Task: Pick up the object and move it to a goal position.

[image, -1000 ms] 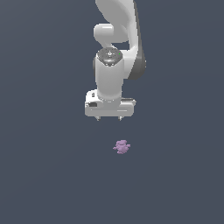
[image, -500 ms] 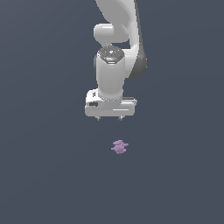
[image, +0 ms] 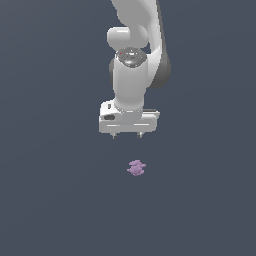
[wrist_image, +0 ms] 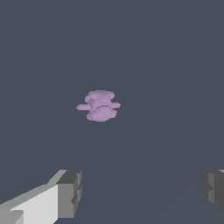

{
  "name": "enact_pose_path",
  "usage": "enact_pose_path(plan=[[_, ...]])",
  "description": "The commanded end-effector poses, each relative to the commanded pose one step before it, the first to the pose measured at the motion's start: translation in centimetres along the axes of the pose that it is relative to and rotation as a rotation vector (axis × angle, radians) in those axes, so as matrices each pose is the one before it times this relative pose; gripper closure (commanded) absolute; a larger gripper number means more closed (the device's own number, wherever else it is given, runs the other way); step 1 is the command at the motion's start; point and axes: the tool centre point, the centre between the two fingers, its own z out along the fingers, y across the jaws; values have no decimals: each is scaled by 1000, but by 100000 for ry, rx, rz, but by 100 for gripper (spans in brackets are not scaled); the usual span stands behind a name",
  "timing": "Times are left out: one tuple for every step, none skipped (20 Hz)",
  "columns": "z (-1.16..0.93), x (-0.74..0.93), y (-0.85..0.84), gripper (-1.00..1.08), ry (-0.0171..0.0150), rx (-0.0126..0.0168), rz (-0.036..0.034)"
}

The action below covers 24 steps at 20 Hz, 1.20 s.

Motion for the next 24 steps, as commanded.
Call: enact_pose_path(plan=[[130,112,-63,-92,-71,76,876],[88,78,-42,-92,-50,67,668],[109,90,-49,-92,-69,82,810],[129,103,-60,-92,-85,95,943],[148,115,-67,-92,-99,106,1076],[165,128,-79,-92,-108,114,1196],[183,143,-90,-92,-116,121,1327],[200,155,-101,-92,-126,128,1449],[220,164,-114,-92,-141,134,1573],[241,174,-125,-92,-157,140,1709],[262,183,-138,-92,-172,143,1841],[283,192,-152,-92,-186,145,1973],[305,200,-168,-92,-200,146,2106],[328,206,-183,-92,-216,145,2242],[352,210,-200,-92,-231,141,2375],[376,214,-217,-92,-246,136,2508],[399,214,-234,-92,-259,128,2633],[407,206,-243,-92,-262,114,2658],[411,194,-249,-92,-262,99,2653],[415,183,-254,-92,-261,84,2648],[419,171,-258,-92,-260,70,2644],[423,159,-263,-92,-257,55,2637],[425,147,-266,-92,-253,41,2621],[410,129,-258,-92,-240,26,2505]])
